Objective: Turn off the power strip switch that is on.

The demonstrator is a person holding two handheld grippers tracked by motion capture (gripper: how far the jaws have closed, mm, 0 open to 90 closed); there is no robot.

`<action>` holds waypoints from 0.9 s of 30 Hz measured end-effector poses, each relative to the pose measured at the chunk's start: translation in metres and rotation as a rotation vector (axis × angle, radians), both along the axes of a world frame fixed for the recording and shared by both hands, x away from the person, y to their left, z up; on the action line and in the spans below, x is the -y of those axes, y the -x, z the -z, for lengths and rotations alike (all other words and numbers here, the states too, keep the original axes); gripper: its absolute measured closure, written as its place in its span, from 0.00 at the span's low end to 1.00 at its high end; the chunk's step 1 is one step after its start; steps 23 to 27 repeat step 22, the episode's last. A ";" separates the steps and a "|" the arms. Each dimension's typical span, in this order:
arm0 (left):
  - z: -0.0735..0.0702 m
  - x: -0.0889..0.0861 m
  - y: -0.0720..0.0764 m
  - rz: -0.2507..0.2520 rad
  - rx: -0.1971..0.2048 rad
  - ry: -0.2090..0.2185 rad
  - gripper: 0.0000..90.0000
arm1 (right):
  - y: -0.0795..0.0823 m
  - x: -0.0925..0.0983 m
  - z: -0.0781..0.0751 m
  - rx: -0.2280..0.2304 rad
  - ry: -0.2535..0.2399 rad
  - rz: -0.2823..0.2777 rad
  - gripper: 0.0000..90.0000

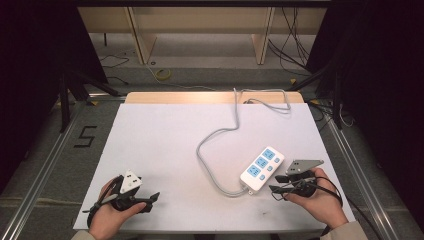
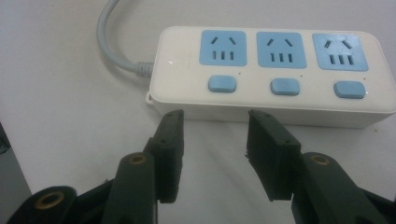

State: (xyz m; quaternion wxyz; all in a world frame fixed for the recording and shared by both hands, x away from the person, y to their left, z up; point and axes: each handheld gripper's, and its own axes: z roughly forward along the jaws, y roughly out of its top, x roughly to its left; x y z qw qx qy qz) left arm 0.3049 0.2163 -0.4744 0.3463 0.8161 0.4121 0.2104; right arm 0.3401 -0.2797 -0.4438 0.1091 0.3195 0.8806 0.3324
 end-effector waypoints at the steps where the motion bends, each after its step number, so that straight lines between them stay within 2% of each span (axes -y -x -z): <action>1: 0.000 0.000 0.000 0.000 0.000 -0.001 0.20 | 0.000 0.000 0.000 0.000 -0.003 0.007 0.62; 6: 0.000 -0.001 -0.001 0.001 -0.002 -0.004 0.20 | -0.001 0.001 0.001 0.023 0.003 0.023 0.55; 27: 0.001 0.000 -0.001 0.000 -0.009 -0.012 0.20 | -0.002 0.003 0.002 0.033 0.003 0.047 0.52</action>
